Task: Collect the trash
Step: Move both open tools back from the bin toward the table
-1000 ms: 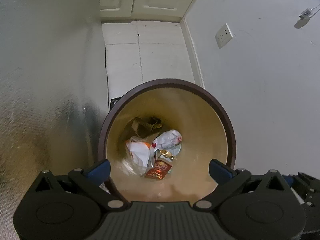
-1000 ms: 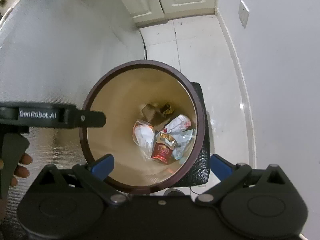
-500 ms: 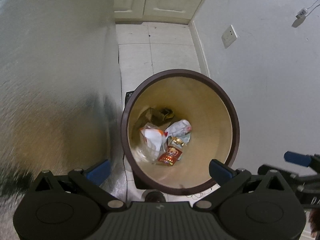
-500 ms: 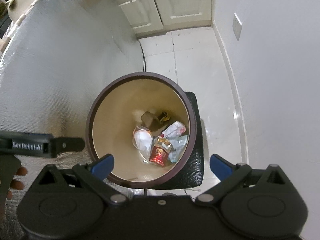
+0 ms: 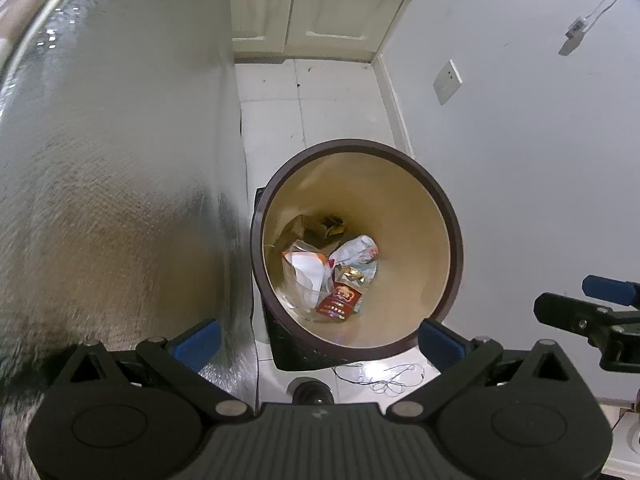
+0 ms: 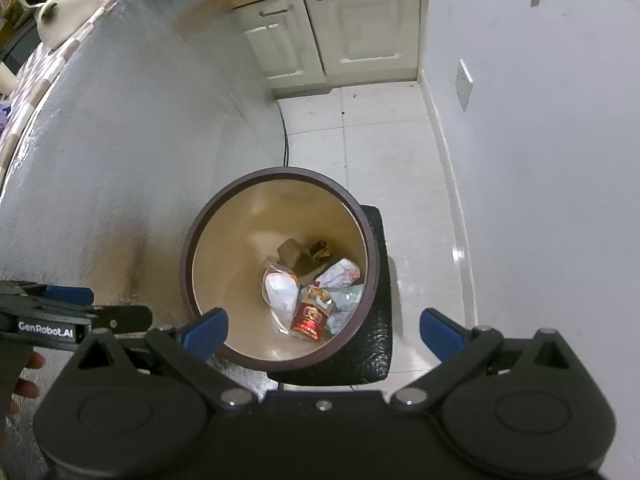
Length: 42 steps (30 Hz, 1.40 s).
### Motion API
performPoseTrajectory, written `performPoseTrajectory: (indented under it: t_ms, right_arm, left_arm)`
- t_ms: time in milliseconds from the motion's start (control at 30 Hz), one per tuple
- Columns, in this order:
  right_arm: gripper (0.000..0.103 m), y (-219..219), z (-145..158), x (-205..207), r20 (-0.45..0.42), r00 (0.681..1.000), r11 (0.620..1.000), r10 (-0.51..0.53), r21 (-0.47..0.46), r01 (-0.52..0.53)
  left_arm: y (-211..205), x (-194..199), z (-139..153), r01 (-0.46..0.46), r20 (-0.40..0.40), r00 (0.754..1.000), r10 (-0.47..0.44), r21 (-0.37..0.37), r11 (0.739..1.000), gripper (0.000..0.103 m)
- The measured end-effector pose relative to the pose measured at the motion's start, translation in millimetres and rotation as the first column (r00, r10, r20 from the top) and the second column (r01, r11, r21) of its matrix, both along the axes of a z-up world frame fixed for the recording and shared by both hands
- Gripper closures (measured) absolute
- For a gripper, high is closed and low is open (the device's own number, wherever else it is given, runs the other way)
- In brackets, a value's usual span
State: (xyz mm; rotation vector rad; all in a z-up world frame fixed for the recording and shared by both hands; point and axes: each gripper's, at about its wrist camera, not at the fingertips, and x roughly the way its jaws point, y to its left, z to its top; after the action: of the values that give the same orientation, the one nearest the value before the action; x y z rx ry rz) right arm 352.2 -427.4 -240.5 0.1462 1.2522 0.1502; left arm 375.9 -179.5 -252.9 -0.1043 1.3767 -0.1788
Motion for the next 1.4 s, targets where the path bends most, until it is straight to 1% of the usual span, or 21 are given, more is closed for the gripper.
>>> performPoseTrajectory:
  t_ms: [333,467,633,800,1200,1400]
  right_arm:
    - [0.000,-1,19,-24,0.037,0.999,1.000,-0.009,-0.029,0.010]
    - [0.000,-1,29,-38,0.060,0.998,0.999,-0.015,-0.039,0.018]
    - [0.000,-2,44,-56,0.093,0.995,0.999,-0.025,-0.041,0.029]
    - [0.000,1,62,-71,0.131,0.991,0.998,-0.034,-0.038,0.039]
    - [0.000,25,110,-108,0.236,0.971,0.998,-0.047,-0.026,0.055]
    - [0.000,46,128,-126,0.283,0.958,0.998,-0.057,-0.018,0.065]
  left_arm:
    - [5,-26,28,0.003,0.055,0.998,-0.003,-0.010,1.000,0.000]
    - [5,-38,42,0.019,0.092,0.996,-0.018,-0.014,1.000,0.000]
    - [8,-58,64,0.031,0.143,0.989,-0.026,-0.035,0.999,0.000]
    - [16,-74,83,0.021,0.187,0.982,-0.010,-0.054,0.998,0.000]
    - [52,-114,124,-0.007,0.287,0.957,0.035,-0.096,0.995,0.000]
    - [84,-133,147,-0.020,0.341,0.938,0.055,-0.106,0.994,0.000]
